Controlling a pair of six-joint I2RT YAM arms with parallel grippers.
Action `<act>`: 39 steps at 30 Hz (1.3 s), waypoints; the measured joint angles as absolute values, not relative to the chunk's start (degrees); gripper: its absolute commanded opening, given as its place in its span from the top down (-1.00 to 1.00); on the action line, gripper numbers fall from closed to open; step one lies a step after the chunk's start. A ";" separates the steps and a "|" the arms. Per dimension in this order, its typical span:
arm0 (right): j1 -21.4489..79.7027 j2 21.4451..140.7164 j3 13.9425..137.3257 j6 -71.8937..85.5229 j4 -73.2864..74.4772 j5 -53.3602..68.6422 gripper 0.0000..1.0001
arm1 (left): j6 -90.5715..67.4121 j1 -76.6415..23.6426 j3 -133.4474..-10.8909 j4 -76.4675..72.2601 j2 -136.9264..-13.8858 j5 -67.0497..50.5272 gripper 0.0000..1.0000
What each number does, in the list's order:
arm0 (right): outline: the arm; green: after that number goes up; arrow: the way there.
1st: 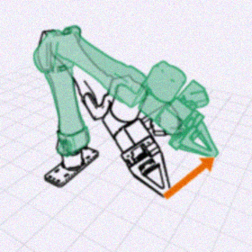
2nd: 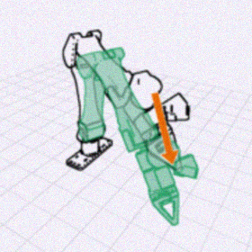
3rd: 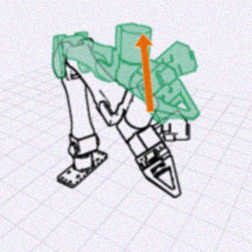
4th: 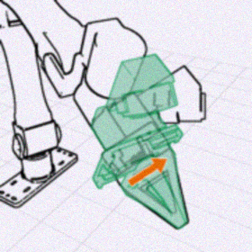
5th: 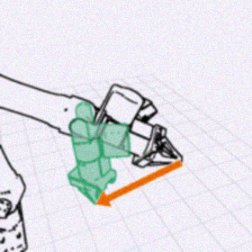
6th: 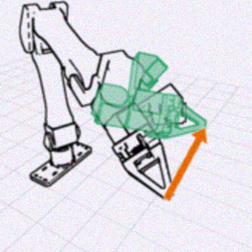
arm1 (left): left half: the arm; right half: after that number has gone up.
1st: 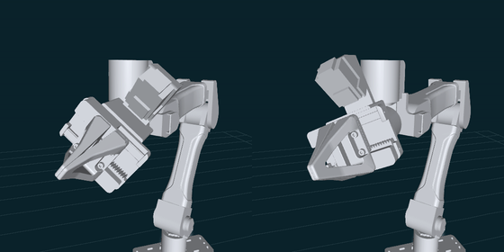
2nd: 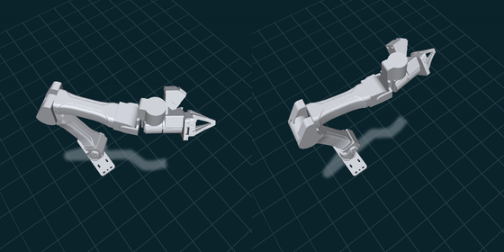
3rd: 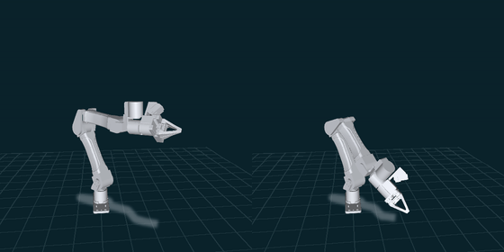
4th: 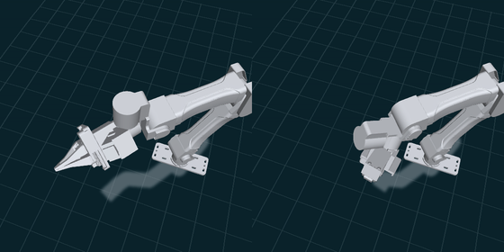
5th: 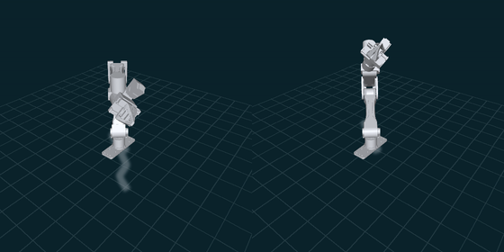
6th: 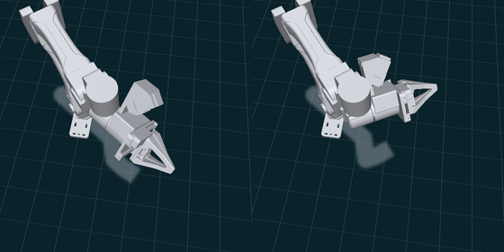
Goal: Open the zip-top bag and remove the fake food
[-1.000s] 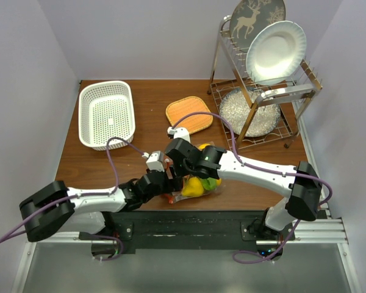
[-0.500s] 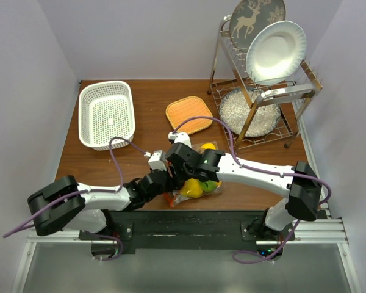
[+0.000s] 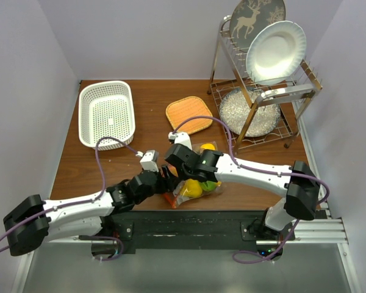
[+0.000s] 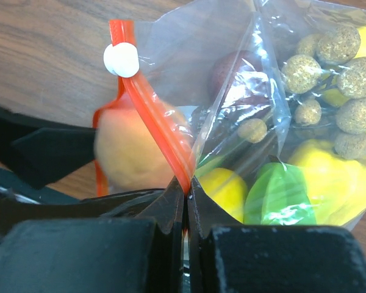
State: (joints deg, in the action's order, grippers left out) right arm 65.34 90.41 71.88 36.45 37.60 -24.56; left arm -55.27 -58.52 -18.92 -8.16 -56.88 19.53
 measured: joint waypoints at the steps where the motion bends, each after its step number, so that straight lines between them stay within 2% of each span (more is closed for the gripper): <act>1: 65.14 90.67 71.90 36.45 37.54 -24.53 1.00 | -54.81 -58.52 -18.94 -6.00 -55.83 19.53 0.52; 8: 61.52 92.53 72.36 36.01 35.38 -22.83 1.00 | -52.62 -58.52 -21.56 8.40 -51.68 19.31 0.56; 17: 57.89 92.66 72.36 35.46 31.88 -19.00 1.00 | -51.62 -58.52 -31.33 25.10 -47.86 21.76 0.67; 28: 55.20 92.66 71.64 35.07 29.43 -15.81 1.00 | -52.58 -56.53 -45.45 42.33 -49.23 32.53 0.70; 32: 54.94 92.60 71.24 34.79 28.42 -15.25 1.00 | -48.42 -47.88 -51.48 41.78 -54.57 34.30 0.70; 39: 54.94 92.25 70.89 33.82 28.25 -13.74 1.00 | -40.23 -23.55 -55.29 29.85 -66.98 29.45 0.68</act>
